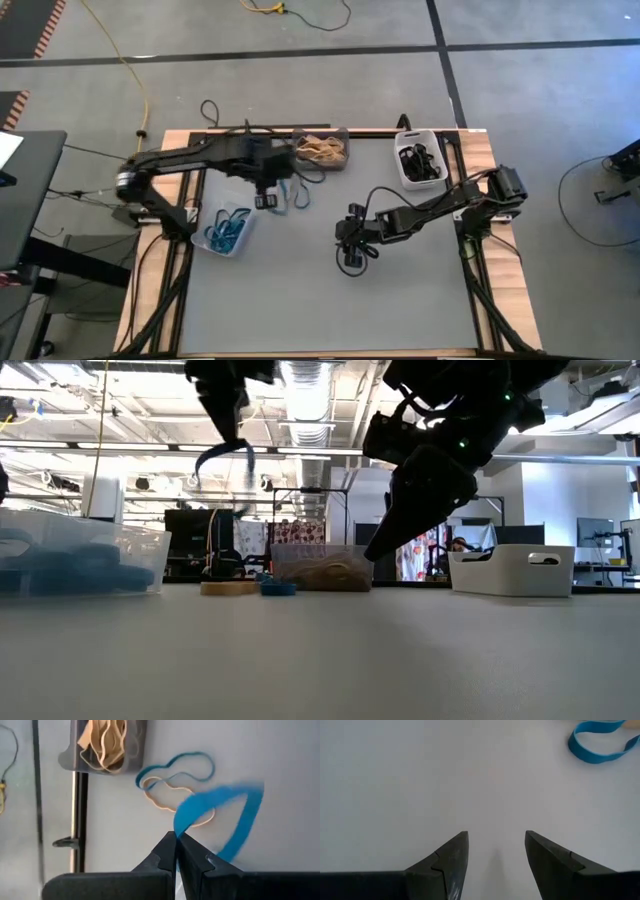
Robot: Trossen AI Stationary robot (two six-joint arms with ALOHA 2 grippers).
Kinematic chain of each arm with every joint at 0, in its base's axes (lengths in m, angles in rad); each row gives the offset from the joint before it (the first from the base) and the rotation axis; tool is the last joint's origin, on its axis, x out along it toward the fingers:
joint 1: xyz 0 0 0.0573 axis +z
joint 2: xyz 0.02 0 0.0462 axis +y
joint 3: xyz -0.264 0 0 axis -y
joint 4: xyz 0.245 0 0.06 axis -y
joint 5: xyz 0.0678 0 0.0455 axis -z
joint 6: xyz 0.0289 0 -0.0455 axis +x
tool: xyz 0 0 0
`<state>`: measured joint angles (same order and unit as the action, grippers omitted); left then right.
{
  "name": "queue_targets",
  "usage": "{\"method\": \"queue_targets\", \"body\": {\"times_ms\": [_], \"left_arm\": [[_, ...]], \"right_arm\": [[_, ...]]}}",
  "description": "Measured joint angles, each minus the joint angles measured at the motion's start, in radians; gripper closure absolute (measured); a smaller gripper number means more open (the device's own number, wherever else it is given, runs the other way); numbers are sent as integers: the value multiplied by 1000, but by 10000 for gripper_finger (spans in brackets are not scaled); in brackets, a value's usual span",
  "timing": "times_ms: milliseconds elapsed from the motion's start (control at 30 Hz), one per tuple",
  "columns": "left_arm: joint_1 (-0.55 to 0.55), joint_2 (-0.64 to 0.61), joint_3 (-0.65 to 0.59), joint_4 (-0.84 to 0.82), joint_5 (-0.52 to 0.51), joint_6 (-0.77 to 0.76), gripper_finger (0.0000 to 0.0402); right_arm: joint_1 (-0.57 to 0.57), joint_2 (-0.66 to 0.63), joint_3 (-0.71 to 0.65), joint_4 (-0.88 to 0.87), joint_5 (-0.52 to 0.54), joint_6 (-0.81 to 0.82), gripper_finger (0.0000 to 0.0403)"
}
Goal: Sort rubber bands into baskets
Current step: Put the blue rubber band into the transparent bin
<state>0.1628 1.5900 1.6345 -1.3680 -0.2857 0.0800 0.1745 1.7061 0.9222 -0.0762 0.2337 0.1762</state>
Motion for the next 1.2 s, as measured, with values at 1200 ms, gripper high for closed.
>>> {"method": "queue_targets", "body": {"times_ms": [1200], "left_arm": [[86, -716, -869, -106, 216, -433, 401]], "right_arm": [[-7, 1, 0, 63, 1, 0, 180]]}}
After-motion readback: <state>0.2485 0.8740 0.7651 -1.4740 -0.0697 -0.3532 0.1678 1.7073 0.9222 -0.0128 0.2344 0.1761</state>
